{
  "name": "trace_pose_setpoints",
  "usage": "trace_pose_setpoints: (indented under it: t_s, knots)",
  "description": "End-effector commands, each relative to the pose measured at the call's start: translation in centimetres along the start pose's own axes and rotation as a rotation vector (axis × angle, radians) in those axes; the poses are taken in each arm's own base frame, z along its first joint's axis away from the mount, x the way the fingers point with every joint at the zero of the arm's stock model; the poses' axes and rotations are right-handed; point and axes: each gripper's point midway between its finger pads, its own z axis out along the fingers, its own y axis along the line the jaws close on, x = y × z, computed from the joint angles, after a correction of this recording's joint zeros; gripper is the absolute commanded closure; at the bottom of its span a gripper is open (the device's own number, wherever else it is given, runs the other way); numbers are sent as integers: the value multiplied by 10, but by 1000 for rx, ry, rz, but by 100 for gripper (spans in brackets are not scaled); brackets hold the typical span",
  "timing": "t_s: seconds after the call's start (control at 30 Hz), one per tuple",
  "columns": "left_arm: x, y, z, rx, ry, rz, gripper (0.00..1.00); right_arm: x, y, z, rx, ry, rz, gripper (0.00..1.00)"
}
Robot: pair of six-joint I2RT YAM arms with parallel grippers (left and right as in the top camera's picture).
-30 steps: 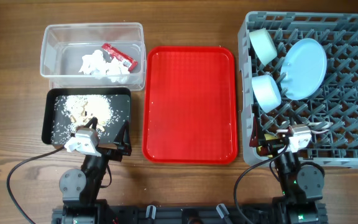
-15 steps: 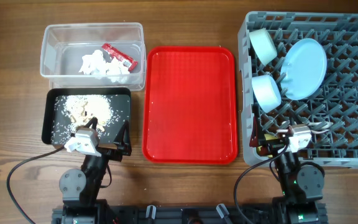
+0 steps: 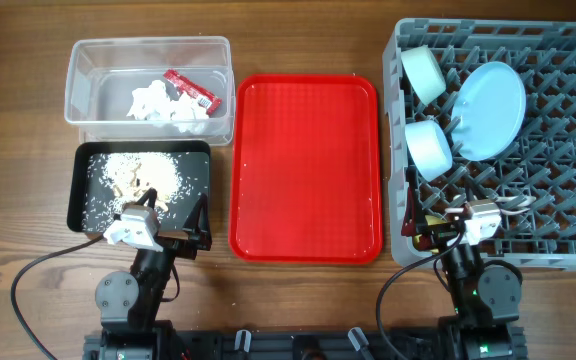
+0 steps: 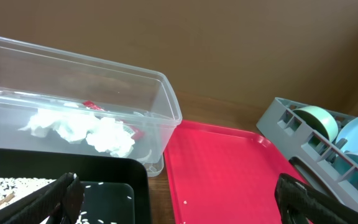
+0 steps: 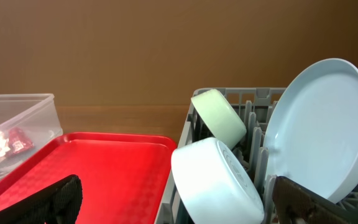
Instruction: Sort waste into correct bins and load items into the dishwasher rack
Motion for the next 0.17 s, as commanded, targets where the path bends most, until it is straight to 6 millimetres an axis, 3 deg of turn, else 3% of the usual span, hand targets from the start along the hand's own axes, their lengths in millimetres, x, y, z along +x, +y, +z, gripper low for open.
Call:
trace_pose_setpoints:
  t_s: [0.0,0.13]
  knots:
    - [1,2,0,-6,-4,21,0,-2,4,-1,-20,-11,-13,0]
    - [1,2,0,-6,-4,21,0,-2,4,-1,-20,-11,-13,0]
